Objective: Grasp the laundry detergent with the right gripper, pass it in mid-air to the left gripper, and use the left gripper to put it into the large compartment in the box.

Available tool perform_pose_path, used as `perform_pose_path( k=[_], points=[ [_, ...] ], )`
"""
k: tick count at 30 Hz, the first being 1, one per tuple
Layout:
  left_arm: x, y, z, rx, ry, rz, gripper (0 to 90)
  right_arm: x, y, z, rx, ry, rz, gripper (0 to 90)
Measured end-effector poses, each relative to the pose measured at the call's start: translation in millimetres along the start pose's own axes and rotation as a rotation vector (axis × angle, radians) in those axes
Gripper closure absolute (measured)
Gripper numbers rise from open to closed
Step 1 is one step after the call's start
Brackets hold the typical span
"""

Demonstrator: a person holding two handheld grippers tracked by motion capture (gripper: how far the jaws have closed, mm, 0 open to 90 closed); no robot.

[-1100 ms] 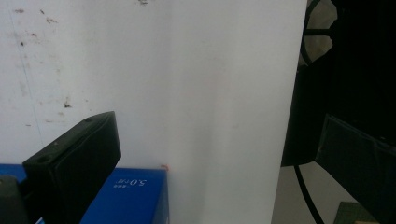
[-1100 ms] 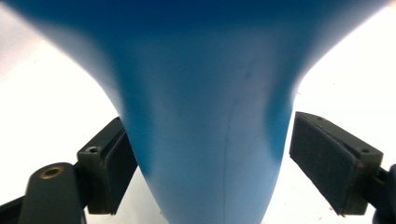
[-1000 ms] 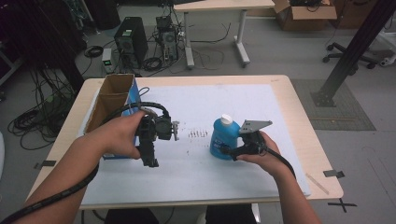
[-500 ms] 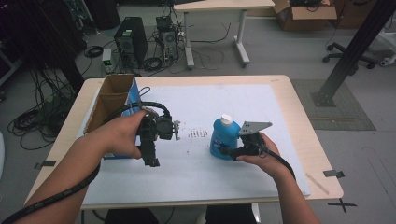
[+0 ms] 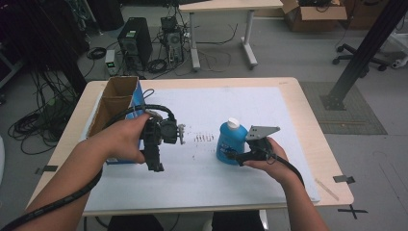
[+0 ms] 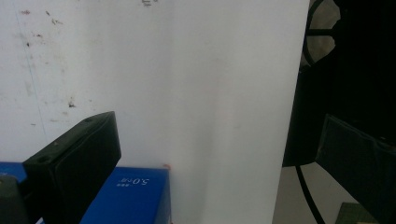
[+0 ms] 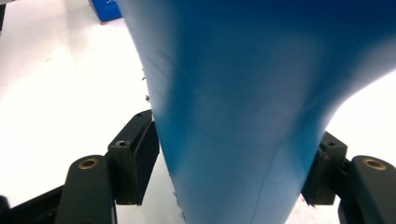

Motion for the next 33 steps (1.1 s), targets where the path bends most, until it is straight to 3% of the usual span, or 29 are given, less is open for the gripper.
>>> perform_pose_path(
  k=[7,20,27,33],
  points=[
    [0.1,0.9,-1.1,0.002,-0.001,0.004,0.2,0.2,-1.6,-0.6,-0.002,-0.009,0.011,38.8],
    [-1.7,5.6,-1.7,-0.003,0.000,-0.004,0.2,0.2,-3.1,0.1,0.025,-0.004,0.043,43.1],
    [-0.3,6.2,-8.5,-0.014,-0.017,-0.009,0.2,-0.4,-3.3,1.3,0.043,-0.011,0.033,44.0],
    [-4.3,10.3,-4.4,-0.010,-0.009,-0.010,0.2,-8.3,11.3,11.6,0.074,0.013,0.069,44.2]
  ],
)
Point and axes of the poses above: each handheld gripper's, and its own axes: z roughly backward along the jaws, y roughly out of its top, x roughly to its right, the point moved 7 cm from there along -z, roughly forward along the jaws, and after that the axes turned 6 degrees about x, right-handed, at the moved point
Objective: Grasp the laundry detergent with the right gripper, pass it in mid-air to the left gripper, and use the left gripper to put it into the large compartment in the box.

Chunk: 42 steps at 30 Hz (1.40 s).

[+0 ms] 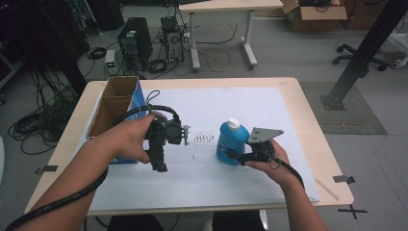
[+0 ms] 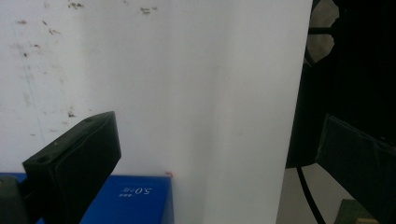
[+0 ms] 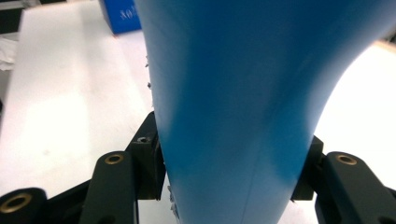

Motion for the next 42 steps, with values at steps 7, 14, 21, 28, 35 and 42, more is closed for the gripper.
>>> perform_pose_path(
  k=[7,14,21,28,35,42],
  points=[
    [-2.4,9.9,10.6,-0.005,0.015,-0.021,0.2,-16.7,32.9,16.3,0.028,0.054,0.068,44.2],
    [-1.4,19.8,20.7,-0.003,0.025,-0.046,0.2,-33.2,45.4,24.9,0.020,0.105,0.114,44.3],
    [-2.2,25.4,29.8,0.007,0.033,-0.053,0.2,-42.2,41.4,27.8,0.012,0.159,0.122,44.4],
    [-1.5,30.5,35.4,0.010,0.039,-0.062,0.1,-41.5,33.0,25.1,-0.001,0.188,0.116,44.4],
    [-3.2,36.3,37.3,0.020,0.040,-0.069,0.1,-40.2,28.1,19.7,0.006,0.190,0.106,44.4],
    [-3.4,40.4,34.7,0.019,0.035,-0.072,0.2,-44.6,26.3,8.9,0.003,0.212,0.101,44.4]
  ],
)
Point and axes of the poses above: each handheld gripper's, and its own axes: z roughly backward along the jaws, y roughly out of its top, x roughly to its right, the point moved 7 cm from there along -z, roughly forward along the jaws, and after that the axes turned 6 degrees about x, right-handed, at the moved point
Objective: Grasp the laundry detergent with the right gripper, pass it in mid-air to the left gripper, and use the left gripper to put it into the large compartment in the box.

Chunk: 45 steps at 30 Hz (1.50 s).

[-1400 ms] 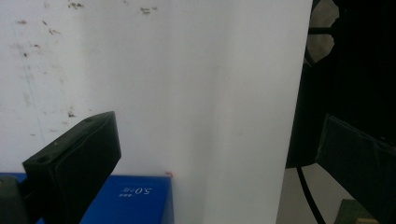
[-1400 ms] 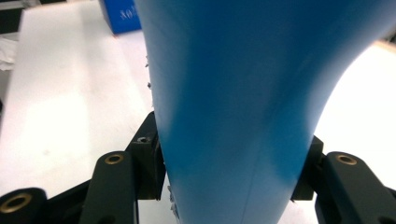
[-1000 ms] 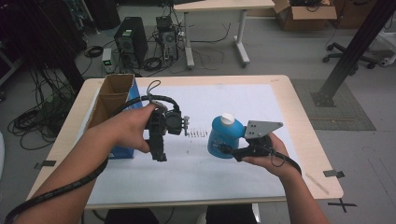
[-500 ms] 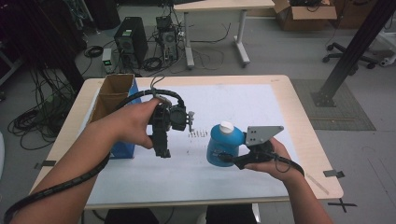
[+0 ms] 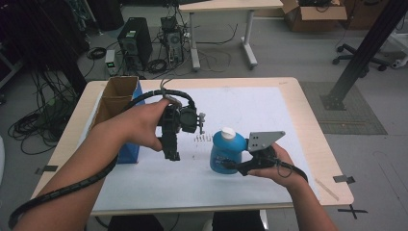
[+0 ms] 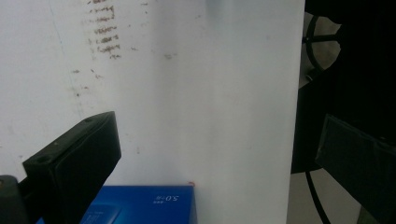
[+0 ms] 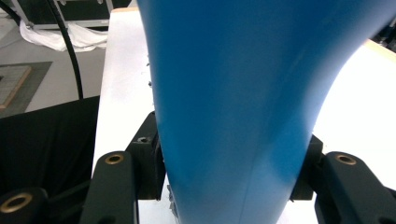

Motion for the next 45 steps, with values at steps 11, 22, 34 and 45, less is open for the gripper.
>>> perform_pose_path(
  k=[11,22,34,45],
  points=[
    [0.9,3.3,-0.6,0.015,-0.001,-0.004,0.2,-3.5,5.7,-20.1,0.008,0.029,0.007,44.3],
    [2.7,5.6,-1.5,0.027,-0.005,-0.007,0.2,-10.4,11.9,-49.1,0.008,0.057,0.024,44.2],
    [5.6,13.8,-4.2,0.037,-0.009,-0.019,0.1,-13.3,11.9,-70.5,0.001,0.072,0.026,44.1],
    [9.6,20.2,-11.2,0.040,-0.015,-0.035,0.2,-16.2,14.9,-80.7,0.000,0.083,0.029,44.1]
  ],
)
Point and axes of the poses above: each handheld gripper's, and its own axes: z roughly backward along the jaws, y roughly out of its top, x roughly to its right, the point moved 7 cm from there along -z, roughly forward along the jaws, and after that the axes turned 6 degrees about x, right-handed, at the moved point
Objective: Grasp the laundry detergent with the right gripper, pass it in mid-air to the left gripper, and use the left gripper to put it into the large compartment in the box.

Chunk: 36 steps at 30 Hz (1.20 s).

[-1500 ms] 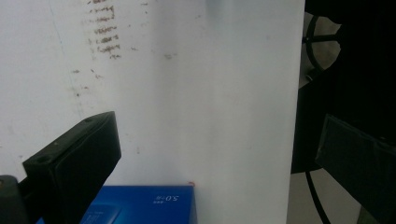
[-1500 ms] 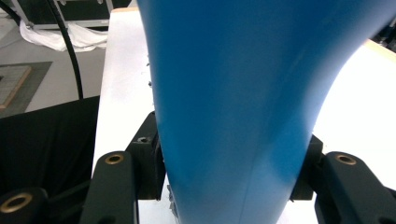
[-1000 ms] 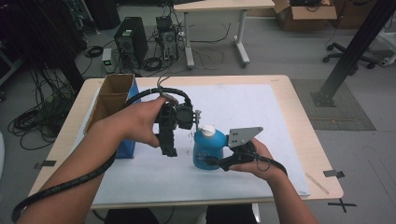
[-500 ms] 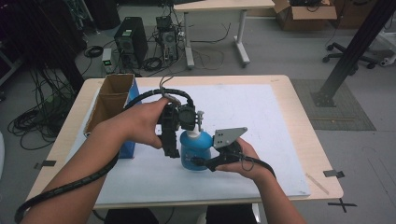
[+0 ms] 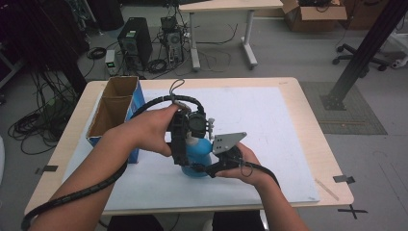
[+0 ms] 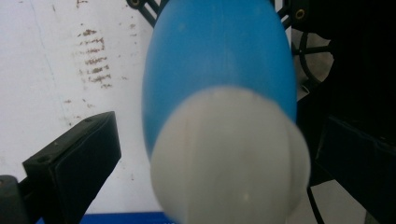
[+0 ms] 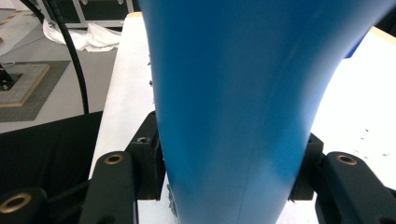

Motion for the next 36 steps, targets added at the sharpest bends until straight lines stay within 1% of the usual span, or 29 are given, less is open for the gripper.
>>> perform_pose_path(
  k=[8,12,17,20,21,25,34,36],
  points=[
    [0.8,-1.3,-0.4,-0.002,0.005,-0.001,0.2,-1.7,6.9,-7.8,0.010,0.010,0.015,44.1],
    [2.0,-3.1,-2.9,-0.004,0.007,0.000,0.2,-3.2,9.6,-10.8,0.016,0.018,0.014,44.1],
    [1.5,-5.5,-3.2,-0.015,0.019,0.004,0.4,-4.4,8.9,-12.7,0.010,0.019,0.009,44.1],
    [1.5,-5.8,-2.3,-0.016,0.020,0.003,3.1,-5.0,9.0,-13.0,0.012,0.017,0.012,44.1],
    [1.5,-5.1,-1.8,-0.010,0.022,0.001,3.9,-4.9,8.9,-12.9,0.013,0.017,0.011,44.1],
    [2.6,-3.9,-0.6,-0.015,0.018,-0.003,6.6,-5.0,8.4,-13.5,0.010,0.016,0.013,44.1],
    [2.8,-4.4,-0.7,-0.027,0.037,-0.012,10.9,-5.3,10.5,-13.3,0.012,0.018,0.011,44.1],
    [3.6,-4.3,-0.5,-0.020,0.035,-0.009,12.0,-5.3,10.9,-13.3,0.015,0.021,0.009,44.1]
  ],
)
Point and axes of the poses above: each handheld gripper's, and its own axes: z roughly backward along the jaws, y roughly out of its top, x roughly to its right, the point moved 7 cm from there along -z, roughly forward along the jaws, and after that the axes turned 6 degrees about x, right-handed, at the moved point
